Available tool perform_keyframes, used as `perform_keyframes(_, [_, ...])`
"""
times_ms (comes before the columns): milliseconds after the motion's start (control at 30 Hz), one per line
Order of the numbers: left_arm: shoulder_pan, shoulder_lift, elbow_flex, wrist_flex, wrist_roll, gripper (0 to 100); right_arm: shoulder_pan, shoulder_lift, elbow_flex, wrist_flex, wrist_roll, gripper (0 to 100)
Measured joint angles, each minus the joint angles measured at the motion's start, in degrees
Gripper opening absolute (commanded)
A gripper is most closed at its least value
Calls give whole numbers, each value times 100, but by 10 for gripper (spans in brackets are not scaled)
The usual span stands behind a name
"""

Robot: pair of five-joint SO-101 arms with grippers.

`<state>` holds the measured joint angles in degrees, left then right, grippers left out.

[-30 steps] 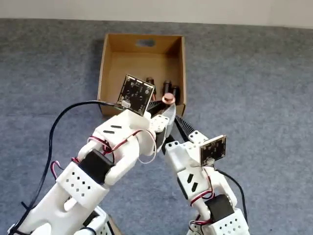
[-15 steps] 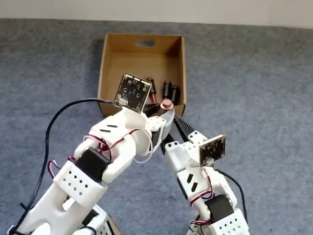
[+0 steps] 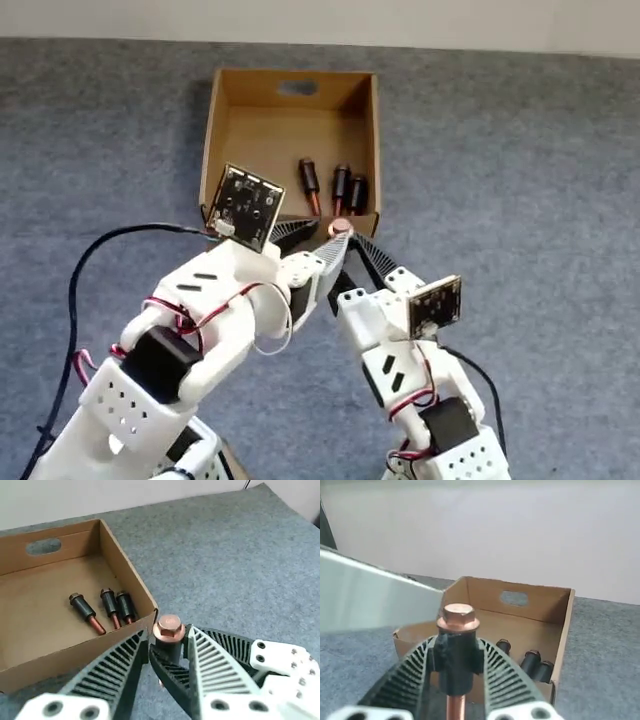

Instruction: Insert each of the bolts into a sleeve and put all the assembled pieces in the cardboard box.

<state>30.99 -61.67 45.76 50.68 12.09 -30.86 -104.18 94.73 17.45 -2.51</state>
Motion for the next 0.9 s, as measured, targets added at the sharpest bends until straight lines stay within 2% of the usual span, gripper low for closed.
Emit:
perform_keyframes(67, [9, 0, 0, 0, 0, 117, 0, 0, 0, 0, 0, 6])
perform_keyframes(167, [-167, -62, 0, 114, 0, 0, 0, 0, 0, 0, 0, 6])
perform_keyframes(233, [-404, -211, 0, 158, 0, 26, 0, 0, 0, 0, 0, 6])
perform_keyframes(300, [-730, -404, 0, 299, 0, 10, 0, 0, 0, 0, 0, 6])
perform_keyframes(533, [-2224, -914, 299, 1451, 0, 53, 0, 0, -9, 18, 0, 6])
perform_keyframes(600, [-2752, -967, 738, 1503, -273, 59, 0, 0, -211, 211, 97, 6])
perform_keyframes(733, [-3516, -1037, 1793, 1231, -1424, 34, 0, 44, -1108, 826, 149, 6])
perform_keyframes(900, [-3719, -1064, 2884, 862, -1837, 31, 18, 1055, -2330, 993, 167, 6])
